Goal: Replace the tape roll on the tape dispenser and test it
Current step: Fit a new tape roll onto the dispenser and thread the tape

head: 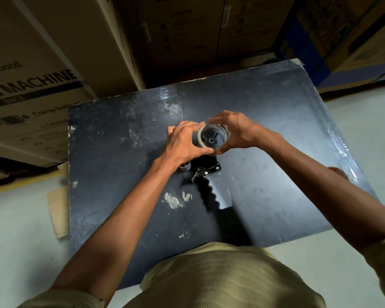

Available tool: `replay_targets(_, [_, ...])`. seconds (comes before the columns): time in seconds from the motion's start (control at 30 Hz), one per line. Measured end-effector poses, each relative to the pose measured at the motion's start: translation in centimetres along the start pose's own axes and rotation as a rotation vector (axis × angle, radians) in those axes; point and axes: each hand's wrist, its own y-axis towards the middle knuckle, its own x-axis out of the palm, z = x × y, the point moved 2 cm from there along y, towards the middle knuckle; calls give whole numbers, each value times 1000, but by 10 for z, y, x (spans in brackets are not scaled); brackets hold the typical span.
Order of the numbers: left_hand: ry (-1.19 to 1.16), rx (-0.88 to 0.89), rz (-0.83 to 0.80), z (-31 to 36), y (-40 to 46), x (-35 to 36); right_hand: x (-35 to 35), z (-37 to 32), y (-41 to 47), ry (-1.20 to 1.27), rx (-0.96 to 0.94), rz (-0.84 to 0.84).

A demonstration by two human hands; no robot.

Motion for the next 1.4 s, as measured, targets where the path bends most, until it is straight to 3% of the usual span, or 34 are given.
replay_targets(0.27, [32, 17, -34, -3, 10, -4, -5, -7, -2, -15, -32, -29])
replay_targets(0.47, [-145, 0, -44, -13, 14, 0, -13, -13, 2, -46, -41, -58])
replay_targets(0.8, [-199, -59, 19, -26, -2, 11, -2, -26, 12, -130, -44, -127])
replay_targets(1.13, [-158, 105, 69, -21, 2, 21, 9, -5, -2, -46, -20, 2])
replay_targets(1.4, [41, 67, 65, -28, 8, 18, 14, -9, 0, -12, 1, 29])
